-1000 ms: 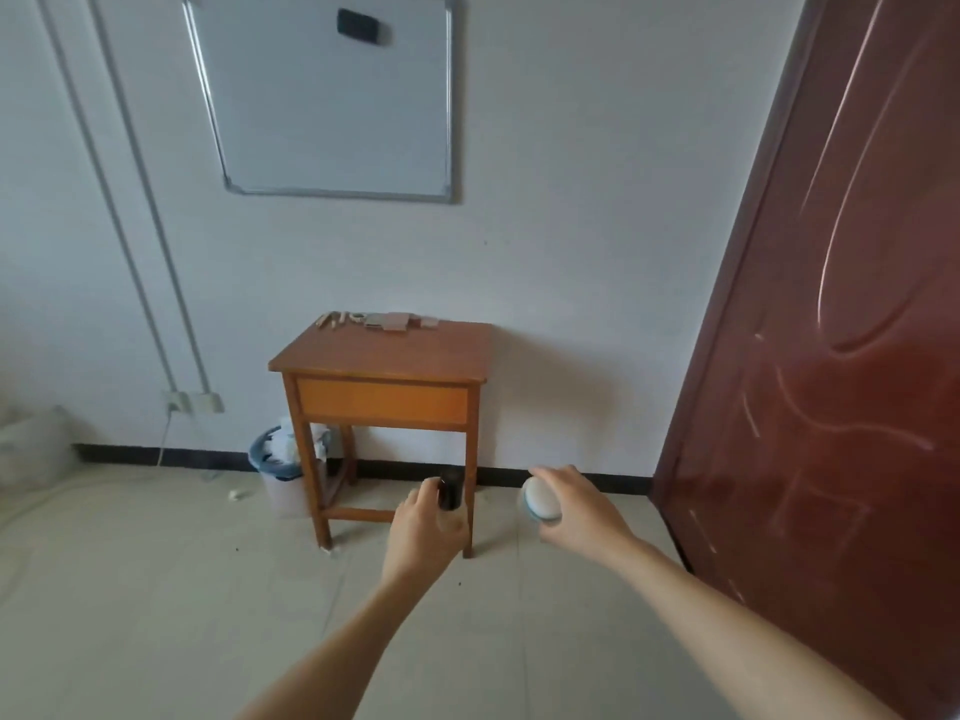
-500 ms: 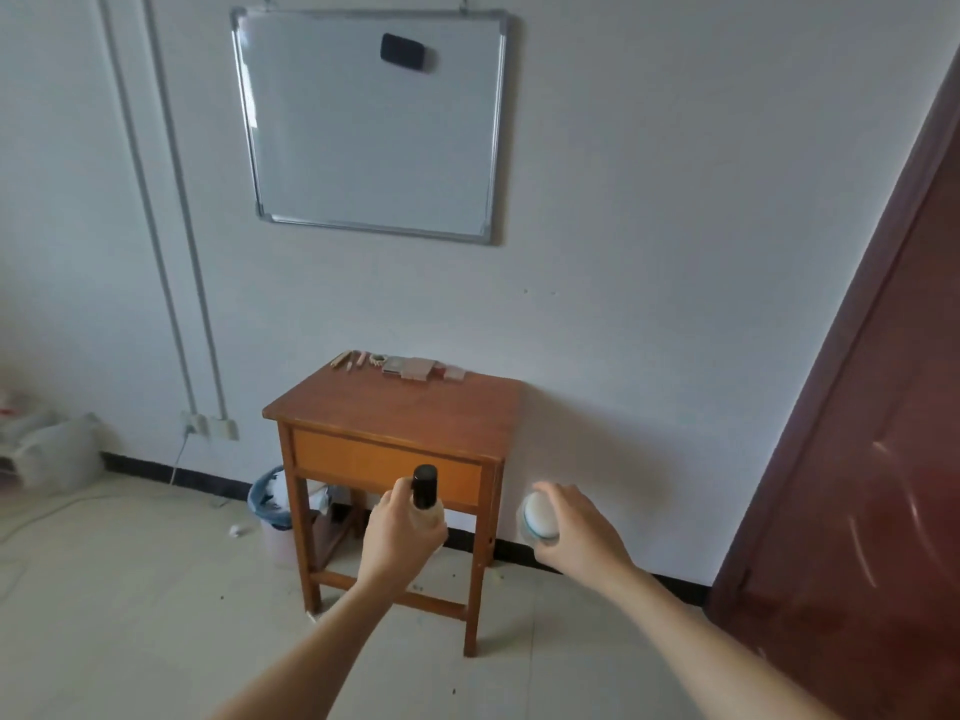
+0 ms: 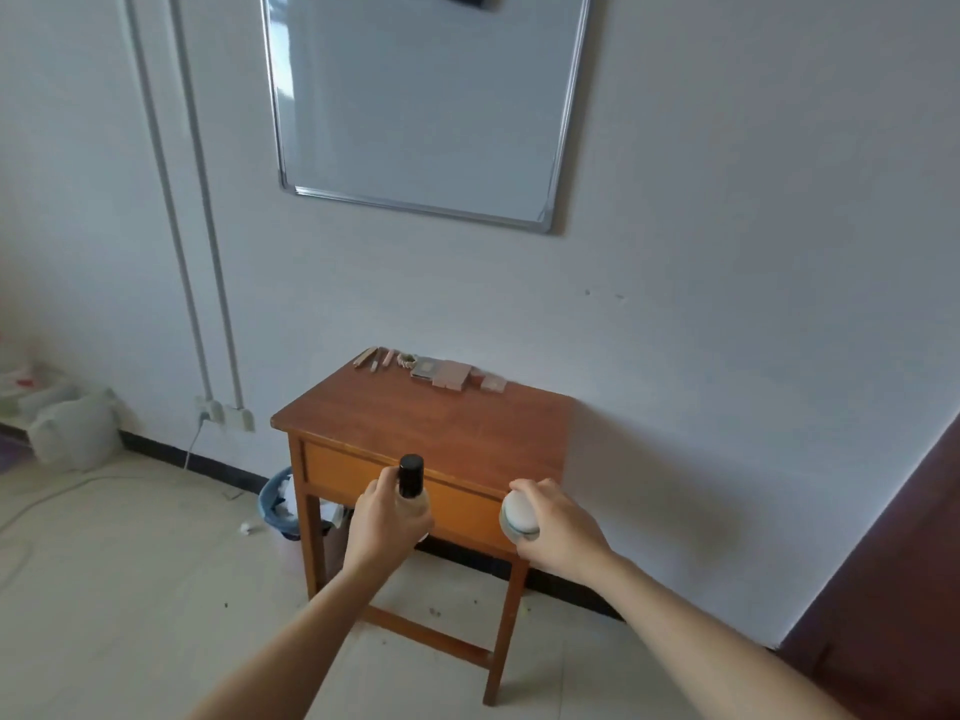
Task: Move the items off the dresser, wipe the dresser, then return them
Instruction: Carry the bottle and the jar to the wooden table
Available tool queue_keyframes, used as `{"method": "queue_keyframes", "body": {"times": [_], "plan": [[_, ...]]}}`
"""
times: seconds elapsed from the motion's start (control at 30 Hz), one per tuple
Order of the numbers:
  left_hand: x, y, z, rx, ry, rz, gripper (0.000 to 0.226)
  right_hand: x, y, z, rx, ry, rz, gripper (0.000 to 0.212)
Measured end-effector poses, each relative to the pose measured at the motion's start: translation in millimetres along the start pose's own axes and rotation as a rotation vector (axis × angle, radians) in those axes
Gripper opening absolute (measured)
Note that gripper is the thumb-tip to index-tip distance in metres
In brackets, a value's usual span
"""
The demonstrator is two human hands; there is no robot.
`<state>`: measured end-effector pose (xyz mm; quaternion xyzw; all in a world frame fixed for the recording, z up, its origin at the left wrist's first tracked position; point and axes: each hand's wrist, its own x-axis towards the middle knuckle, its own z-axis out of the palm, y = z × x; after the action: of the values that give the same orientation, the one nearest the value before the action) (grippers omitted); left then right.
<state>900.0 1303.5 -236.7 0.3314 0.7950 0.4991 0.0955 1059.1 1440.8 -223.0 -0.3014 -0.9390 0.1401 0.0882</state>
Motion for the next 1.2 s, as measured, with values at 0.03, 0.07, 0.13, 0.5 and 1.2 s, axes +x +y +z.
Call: {"method": "queue_keyframes", "body": {"times": [0.03,0.07,0.13,0.5,1.2], "plan": [[16.9,0.5,-2.9,-0.011,0.006,0.015,0.015,18.5,-2.3,-2.4,-0.004,0.005,-0.004,0.062],[33.9,0.4,-5.8,-0.019,0.007,0.029,0.016,37.1,-4.6,-4.9,-0.011,0.015,-0.008,0.063],[67.9,-0.6,-12.7,-0.008,0.0,0.062,0.017,72.5,-9.1,-10.8,-0.015,0.045,-0.003,0.063],[169.5,-56.7,26.1,0.013,-0.106,-0.07,0.02,165.5,28.4,29.5,0.112,0.017,0.184,0.064],[374.4,-7.1,270.1,0.068,-0.235,-0.183,0.019,351.5,245.2,43.2,0.195,-0.119,0.307,0.058]]}}
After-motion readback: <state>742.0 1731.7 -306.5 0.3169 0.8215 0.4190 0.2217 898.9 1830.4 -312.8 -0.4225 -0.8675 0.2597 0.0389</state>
